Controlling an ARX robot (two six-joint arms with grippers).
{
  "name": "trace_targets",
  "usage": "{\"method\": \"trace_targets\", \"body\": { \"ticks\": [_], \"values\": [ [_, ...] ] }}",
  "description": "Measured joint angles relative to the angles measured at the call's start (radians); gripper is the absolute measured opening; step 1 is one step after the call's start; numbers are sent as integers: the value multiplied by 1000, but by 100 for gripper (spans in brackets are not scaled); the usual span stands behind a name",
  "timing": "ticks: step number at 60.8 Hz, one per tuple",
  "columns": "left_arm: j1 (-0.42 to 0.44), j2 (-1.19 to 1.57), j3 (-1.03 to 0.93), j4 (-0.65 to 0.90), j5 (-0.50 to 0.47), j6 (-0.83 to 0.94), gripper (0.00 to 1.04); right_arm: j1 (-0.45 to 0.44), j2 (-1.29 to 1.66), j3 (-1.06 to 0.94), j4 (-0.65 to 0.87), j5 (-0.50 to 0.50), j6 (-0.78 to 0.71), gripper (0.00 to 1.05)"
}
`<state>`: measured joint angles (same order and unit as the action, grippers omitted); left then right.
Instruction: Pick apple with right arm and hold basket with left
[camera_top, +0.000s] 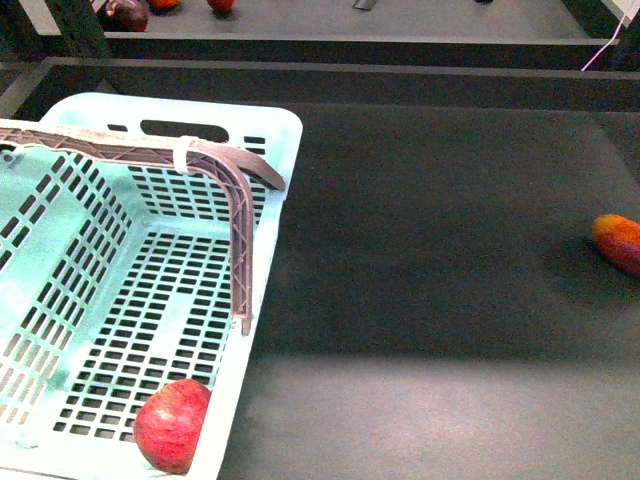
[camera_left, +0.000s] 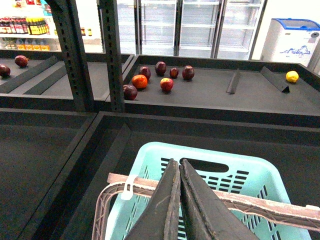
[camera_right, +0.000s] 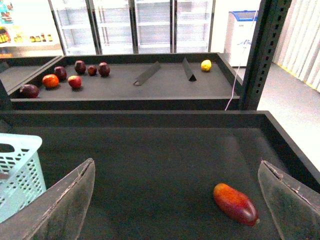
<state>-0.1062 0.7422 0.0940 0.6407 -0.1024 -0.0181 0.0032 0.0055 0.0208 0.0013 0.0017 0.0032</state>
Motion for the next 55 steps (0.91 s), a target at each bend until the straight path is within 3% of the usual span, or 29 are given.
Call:
{"method": "trace_targets", "body": {
  "ticks": [3, 6, 12, 20, 55],
  "values": [
    [10, -29, -11, -19, 12, 2, 3, 0, 0, 0, 0, 0, 0, 96],
    [61, -67, -23, -46, 85, 4, 3, 0, 0, 0, 0, 0, 0, 96],
    [100, -124, -38, -87, 93, 5, 3, 0, 0, 0, 0, 0, 0, 96],
    [101, -167, -79, -77, 101, 7, 3, 0, 0, 0, 0, 0, 0, 96],
    [102, -462, -79, -359, 102, 8, 3, 0, 0, 0, 0, 0, 0, 96]
  ]
}}
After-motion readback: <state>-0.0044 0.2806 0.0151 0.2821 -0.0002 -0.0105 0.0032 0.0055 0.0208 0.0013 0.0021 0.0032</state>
